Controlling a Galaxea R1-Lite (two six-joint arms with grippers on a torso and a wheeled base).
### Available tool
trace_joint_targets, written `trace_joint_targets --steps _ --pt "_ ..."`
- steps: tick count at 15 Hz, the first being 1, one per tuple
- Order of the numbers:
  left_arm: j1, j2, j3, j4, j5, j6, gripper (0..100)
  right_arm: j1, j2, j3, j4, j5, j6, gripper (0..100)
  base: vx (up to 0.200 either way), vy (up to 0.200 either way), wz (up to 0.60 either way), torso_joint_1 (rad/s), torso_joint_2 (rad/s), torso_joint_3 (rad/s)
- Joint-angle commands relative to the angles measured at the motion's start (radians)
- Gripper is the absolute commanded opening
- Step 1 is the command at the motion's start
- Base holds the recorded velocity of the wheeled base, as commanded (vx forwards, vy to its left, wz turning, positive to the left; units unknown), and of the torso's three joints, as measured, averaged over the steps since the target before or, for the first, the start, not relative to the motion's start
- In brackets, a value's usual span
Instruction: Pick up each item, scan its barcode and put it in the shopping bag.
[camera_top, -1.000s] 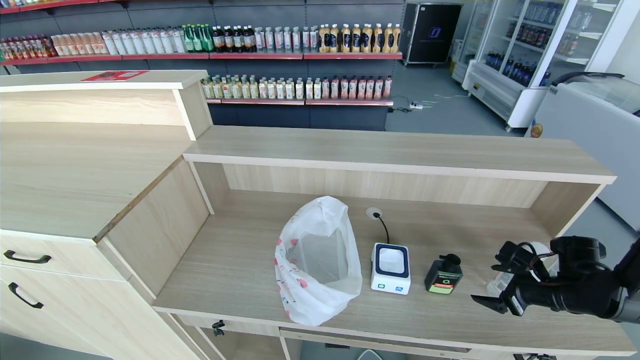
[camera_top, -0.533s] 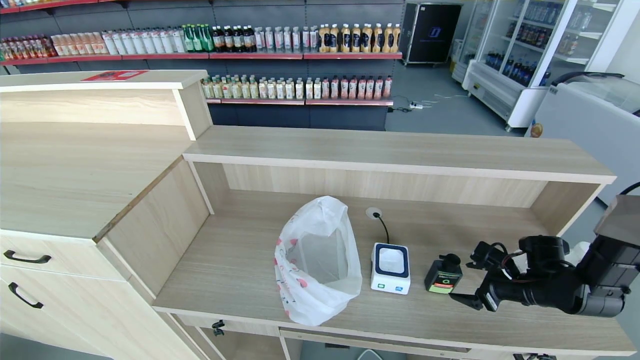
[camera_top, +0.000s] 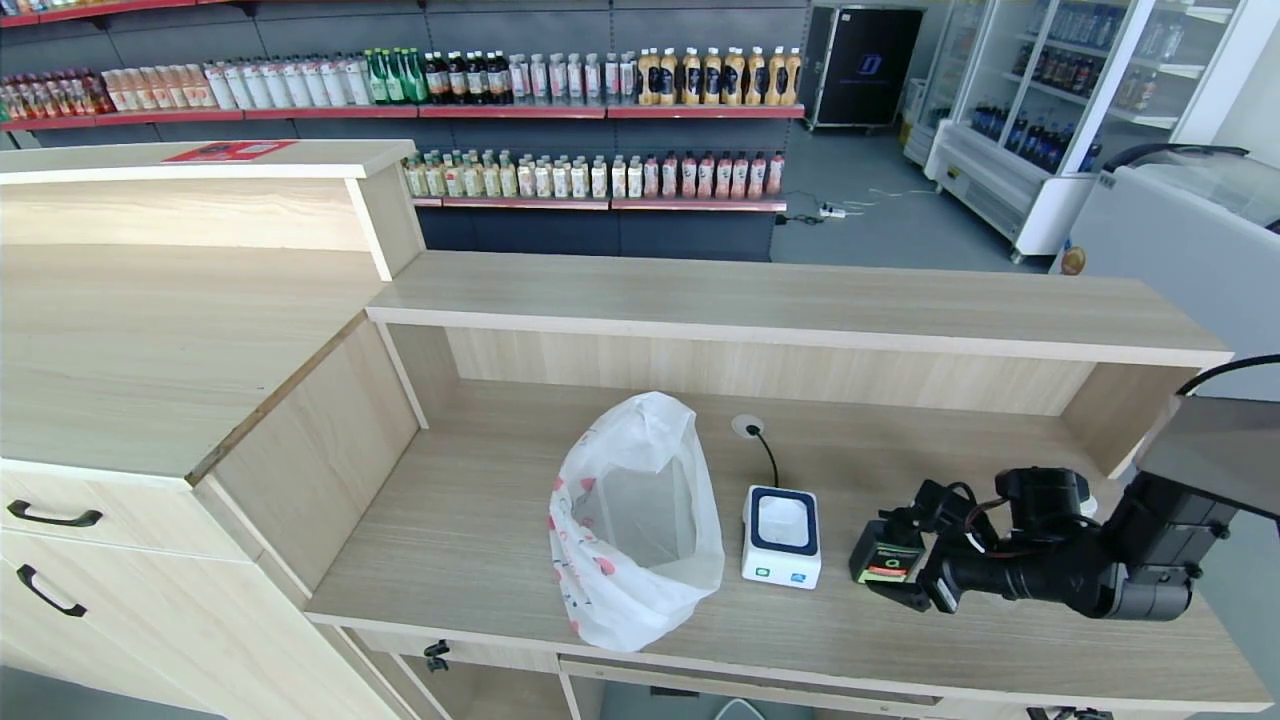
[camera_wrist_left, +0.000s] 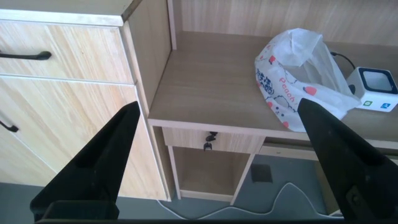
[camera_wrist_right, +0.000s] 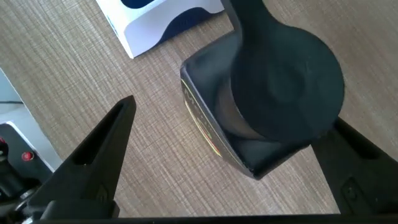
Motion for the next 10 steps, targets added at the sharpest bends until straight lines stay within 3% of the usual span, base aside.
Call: trace_joint_targets --steps 1,10 --pt "0.001 0.001 0.0 0.0 0.0 0.0 100 0.019 0.022 -0.022 -0.001 0.001 -0.001 100 0.0 0.0 0.0 0.0 0.0 0.0" --pt "0.001 0.001 0.0 -0.001 0.0 0.0 100 0.045 0.091 -0.122 -0.002 0.01 0.004 100 0.0 0.0 0.0 0.0 0.0 0.0"
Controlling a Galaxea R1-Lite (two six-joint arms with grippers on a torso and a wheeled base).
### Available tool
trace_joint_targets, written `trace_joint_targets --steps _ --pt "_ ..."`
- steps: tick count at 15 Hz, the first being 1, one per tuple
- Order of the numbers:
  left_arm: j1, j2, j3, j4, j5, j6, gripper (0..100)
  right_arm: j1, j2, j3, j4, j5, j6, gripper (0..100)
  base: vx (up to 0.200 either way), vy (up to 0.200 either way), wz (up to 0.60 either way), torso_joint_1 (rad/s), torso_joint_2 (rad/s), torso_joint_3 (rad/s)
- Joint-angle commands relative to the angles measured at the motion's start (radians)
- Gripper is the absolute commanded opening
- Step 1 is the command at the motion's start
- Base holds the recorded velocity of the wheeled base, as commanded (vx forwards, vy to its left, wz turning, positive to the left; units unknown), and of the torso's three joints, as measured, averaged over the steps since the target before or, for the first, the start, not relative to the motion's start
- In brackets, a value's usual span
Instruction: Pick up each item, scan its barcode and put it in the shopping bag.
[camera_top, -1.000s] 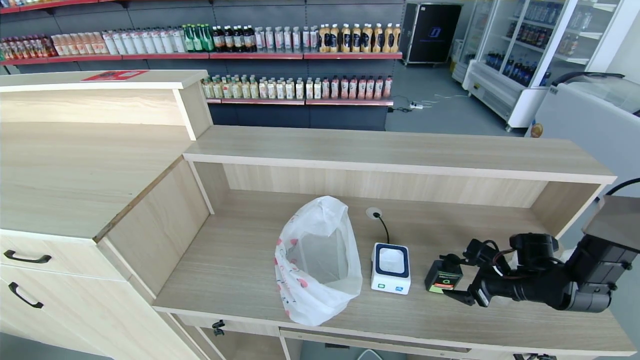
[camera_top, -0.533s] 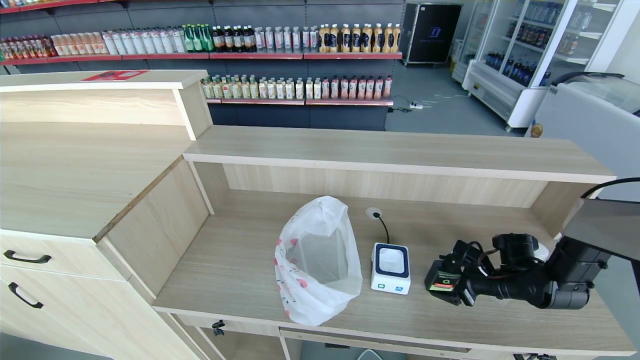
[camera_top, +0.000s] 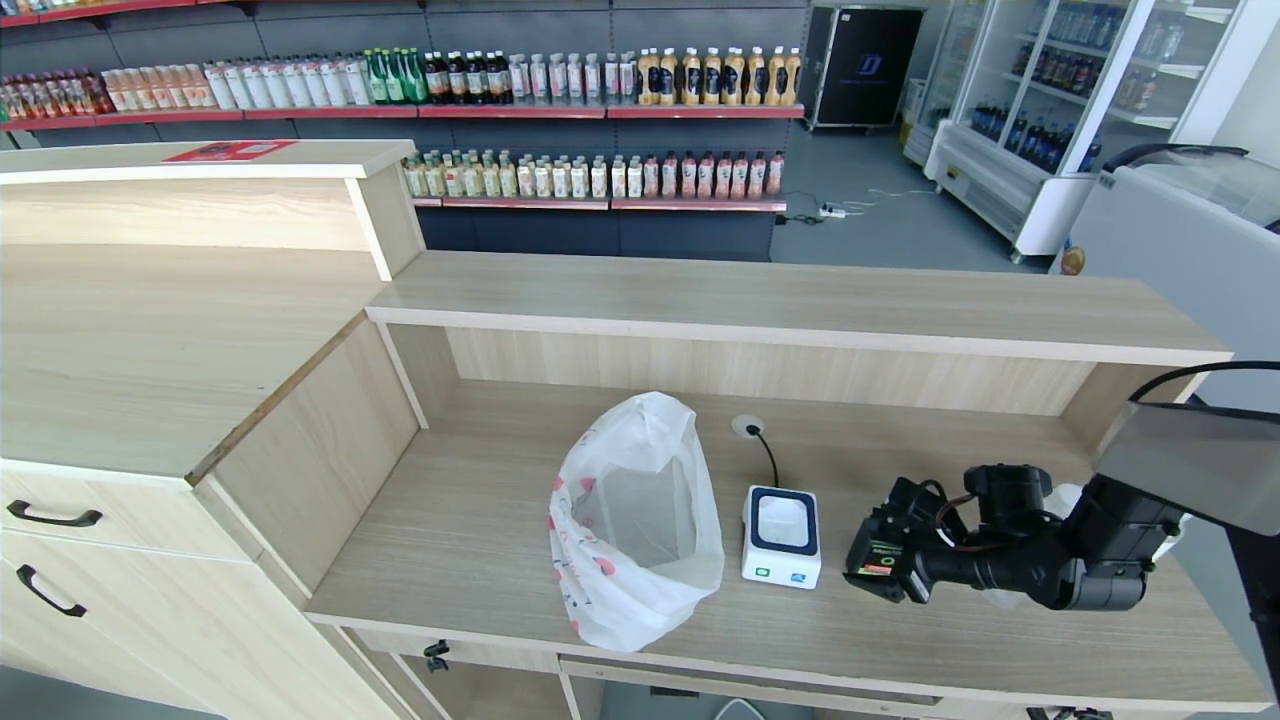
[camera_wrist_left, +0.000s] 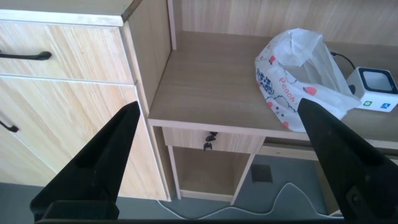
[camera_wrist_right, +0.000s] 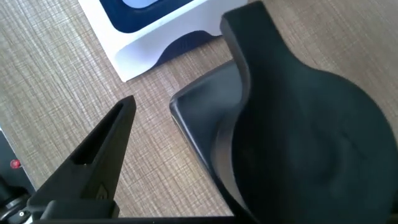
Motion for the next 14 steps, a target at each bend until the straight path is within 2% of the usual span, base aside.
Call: trace_joint_targets --steps 1,8,12,14 --pt "0.0 0.001 0.0 0.001 0.0 0.0 100 0.004 0.013 -0.021 -0.002 0.005 0.003 0 0.0 0.0 0.0 0.0 0.0 0.0" --pt "0.0 0.001 0.0 0.001 0.0 0.0 100 0.004 -0.03 -0.009 -0.023 0.004 0.008 0 0.0 0.0 0.0 0.0 0.0 0.0" --pt "0.0 0.001 0.0 0.001 0.0 0.0 100 -0.001 -0.248 0.136 -0.022 -0.001 0.002 0 0.0 0.0 0.0 0.0 0.0 0.0" --pt "0.0 0.001 0.0 0.001 0.0 0.0 100 -0.014 -0.401 0.219 -0.018 -0.013 -0.052 0 0.0 0.0 0.0 0.0 0.0 0.0"
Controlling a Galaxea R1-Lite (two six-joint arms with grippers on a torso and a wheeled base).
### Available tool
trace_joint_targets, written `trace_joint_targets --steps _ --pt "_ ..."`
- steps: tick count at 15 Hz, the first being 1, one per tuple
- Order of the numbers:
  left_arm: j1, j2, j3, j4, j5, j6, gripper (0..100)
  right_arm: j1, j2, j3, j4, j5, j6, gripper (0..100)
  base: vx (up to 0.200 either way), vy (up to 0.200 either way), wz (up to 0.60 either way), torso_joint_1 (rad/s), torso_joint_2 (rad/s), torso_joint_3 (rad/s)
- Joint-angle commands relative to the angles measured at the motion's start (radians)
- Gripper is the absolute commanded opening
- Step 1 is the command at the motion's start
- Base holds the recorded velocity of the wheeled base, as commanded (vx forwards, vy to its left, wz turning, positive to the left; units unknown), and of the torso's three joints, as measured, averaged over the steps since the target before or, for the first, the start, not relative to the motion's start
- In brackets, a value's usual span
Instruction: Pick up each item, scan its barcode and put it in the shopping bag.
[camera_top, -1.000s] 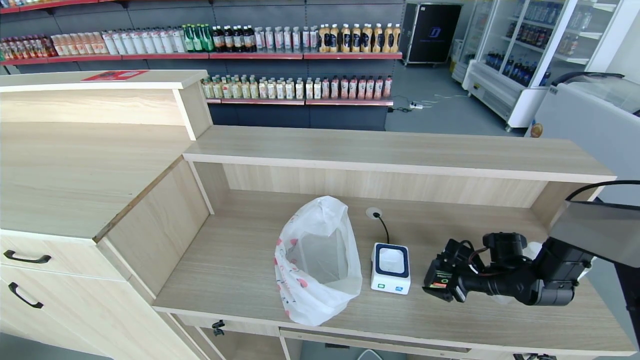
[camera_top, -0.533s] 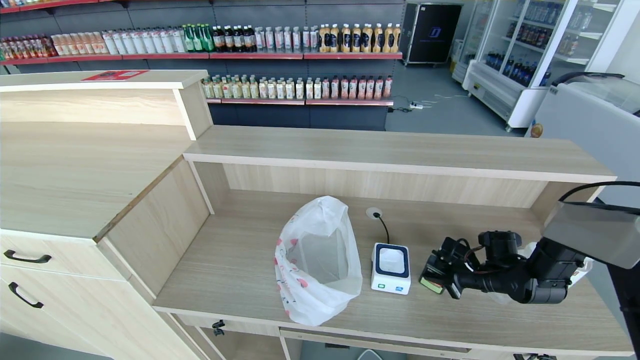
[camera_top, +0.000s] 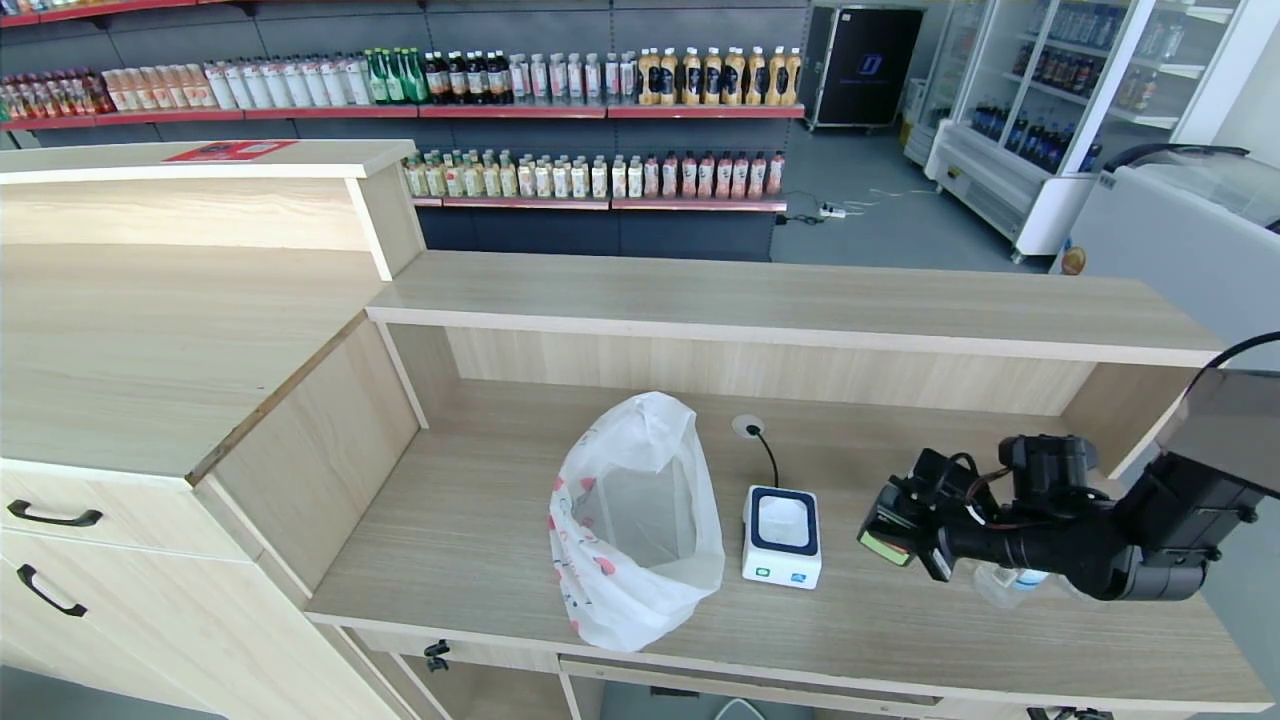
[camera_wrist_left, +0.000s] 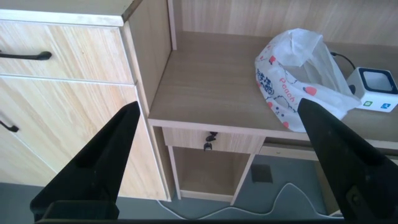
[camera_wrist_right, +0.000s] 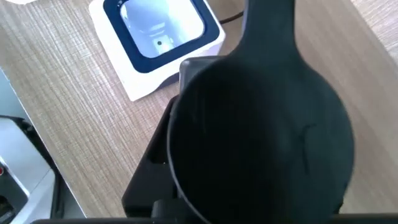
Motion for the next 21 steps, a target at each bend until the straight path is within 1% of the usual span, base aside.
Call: trace_joint_targets --steps 1,3,4,5,6,7,9,10,11,12,13,14,15,16,17,18,19,21 --pt "0.0 0.001 0.0 0.001 0.001 0.0 100 -0.03 -0.257 0.123 0.004 -0.028 -0.114 0 0.0 0.0 0.0 0.0 0.0 0.0" --pt "0.0 0.001 0.0 0.001 0.0 0.0 100 -0.1 -0.392 0.152 -0.012 -0.04 -0.344 0 0.0 0.0 0.0 0.0 0.0 0.0" --pt "0.0 0.001 0.0 -0.001 0.0 0.0 100 -0.116 -0.451 0.17 -0.013 -0.036 -0.404 0 0.0 0.0 0.0 0.0 0.0 0.0" --pt "0.0 0.001 0.0 0.001 0.0 0.0 100 -0.139 -0.604 0.256 -0.026 0.009 -0.474 0 0.0 0.0 0.0 0.0 0.0 0.0" --pt "0.0 0.001 0.0 0.001 0.0 0.0 100 -0.142 -0.647 0.282 -0.038 0.026 -0.497 0 0.0 0.0 0.0 0.0 0.0 0.0" --pt "0.0 0.001 0.0 0.001 0.0 0.0 100 -0.151 -0.783 0.358 -0.093 0.101 -0.608 0 0.0 0.0 0.0 0.0 0.0 0.0" --pt "0.0 0.001 0.0 -0.001 0.0 0.0 100 -0.142 -0.906 0.39 -0.116 0.198 -0.779 0 0.0 0.0 0.0 0.0 0.0 0.0" --pt "0.0 0.001 0.0 0.001 0.0 0.0 100 -0.133 -0.958 0.39 -0.121 0.247 -0.904 0 0.0 0.0 0.0 0.0 0.0 0.0" --pt "0.0 0.001 0.0 -0.001 0.0 0.0 100 -0.087 -1.012 0.387 -0.135 0.293 -1.066 0 0.0 0.0 0.0 0.0 0.0 0.0" --pt "0.0 0.001 0.0 -0.001 0.0 0.0 100 -0.016 -1.05 0.393 -0.168 0.316 -1.203 0 0.0 0.0 0.0 0.0 0.0 0.0" --pt "0.0 0.001 0.0 -0.001 0.0 0.0 100 0.078 -1.075 0.393 -0.214 0.319 -1.316 0 0.0 0.0 0.0 0.0 0.0 0.0" --pt "0.0 0.001 0.0 0.001 0.0 0.0 100 0.18 -1.095 0.402 -0.266 0.316 -1.407 0 0.0 0.0 0.0 0.0 0.0 0.0" --pt "0.0 0.001 0.0 0.001 0.0 0.0 100 0.225 -1.106 0.405 -0.296 0.316 -1.448 0 0.0 0.0 0.0 0.0 0.0 0.0" --pt "0.0 0.001 0.0 0.001 0.0 0.0 100 0.312 -1.11 0.42 -0.348 0.3 -1.548 0 0.0 0.0 0.0 0.0 0.0 0.0" --pt "0.0 0.001 0.0 -0.001 0.0 0.0 100 0.331 -1.107 0.423 -0.352 0.297 -1.572 0 0.0 0.0 0.0 0.0 0.0 0.0" --pt "0.0 0.001 0.0 0.001 0.0 0.0 100 0.387 -1.119 0.425 -0.357 0.294 -1.658 0 0.0 0.0 0.0 0.0 0.0 0.0" --pt "0.0 0.001 0.0 0.001 0.0 0.0 100 0.409 -1.15 0.428 -0.348 0.293 -1.727 0 0.0 0.0 0.0 0.0 0.0 0.0" --pt "0.0 0.001 0.0 0.001 0.0 0.0 100 0.421 -1.205 0.448 -0.308 0.291 -1.761 0 0.0 0.0 0.0 0.0 0.0 0.0"
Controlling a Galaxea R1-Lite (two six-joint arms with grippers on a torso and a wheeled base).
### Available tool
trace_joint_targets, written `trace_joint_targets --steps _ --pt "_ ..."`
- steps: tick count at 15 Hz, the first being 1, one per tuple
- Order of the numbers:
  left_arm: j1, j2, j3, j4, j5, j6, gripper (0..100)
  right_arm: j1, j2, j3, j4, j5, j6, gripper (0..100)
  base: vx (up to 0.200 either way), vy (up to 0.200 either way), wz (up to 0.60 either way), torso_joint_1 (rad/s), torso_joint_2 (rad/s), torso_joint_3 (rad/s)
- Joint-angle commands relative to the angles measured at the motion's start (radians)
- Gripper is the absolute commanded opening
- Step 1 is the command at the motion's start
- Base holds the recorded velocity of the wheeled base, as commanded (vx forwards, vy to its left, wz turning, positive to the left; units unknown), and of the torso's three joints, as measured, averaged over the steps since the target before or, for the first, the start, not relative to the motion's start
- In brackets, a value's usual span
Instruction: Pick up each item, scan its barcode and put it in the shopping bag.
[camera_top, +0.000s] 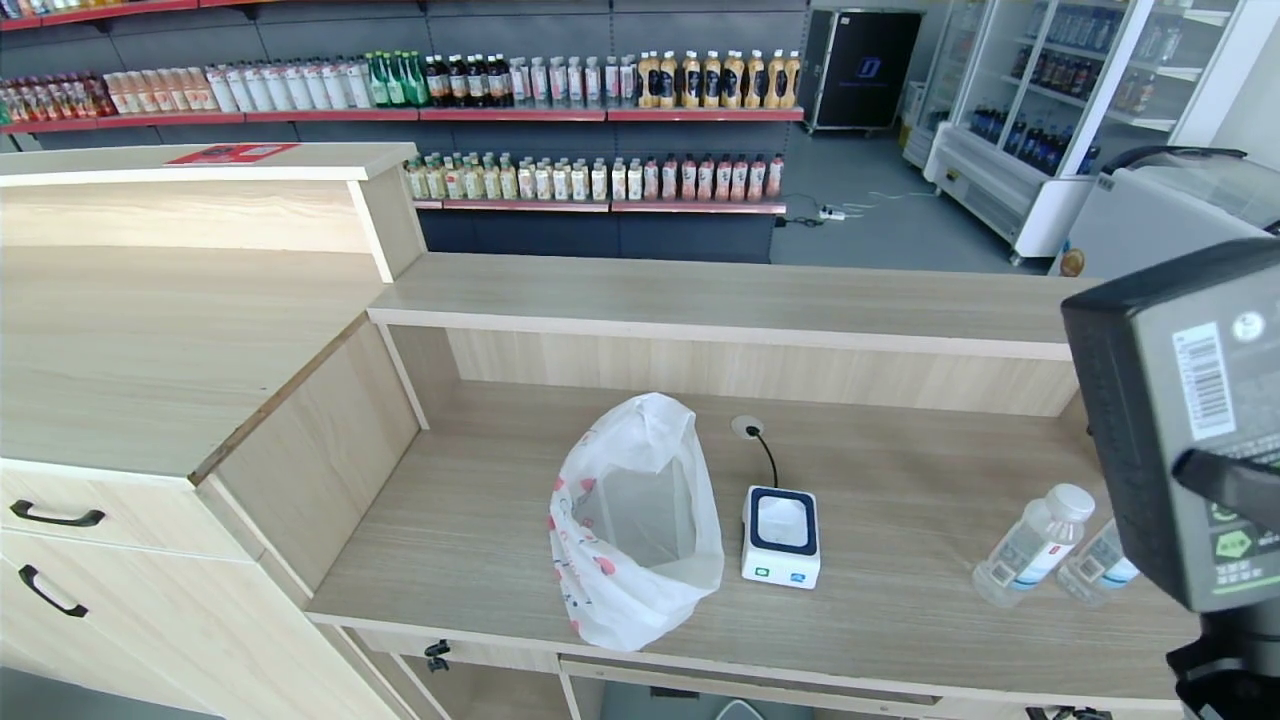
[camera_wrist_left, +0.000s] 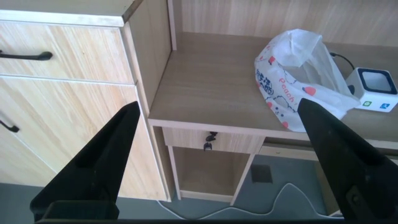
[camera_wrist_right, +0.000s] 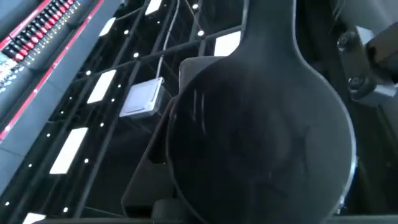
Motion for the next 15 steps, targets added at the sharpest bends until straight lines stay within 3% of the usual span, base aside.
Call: trace_joint_targets --steps 1,6,15 --pt "0.0 0.001 0.0 0.001 0.0 -0.001 100 0.019 -0.085 0.014 0.044 0.001 -0.011 0 0.0 0.0 0.0 0.0 0.0 0.0" --pt "0.0 0.001 0.0 0.001 0.0 -0.001 100 0.03 -0.18 0.013 0.272 -0.001 0.023 0 0.0 0.0 0.0 0.0 0.0 0.0" --pt "0.0 0.001 0.0 0.001 0.0 -0.001 100 0.143 -0.203 0.013 0.297 -0.107 0.319 0 0.0 0.0 0.0 0.0 0.0 0.0"
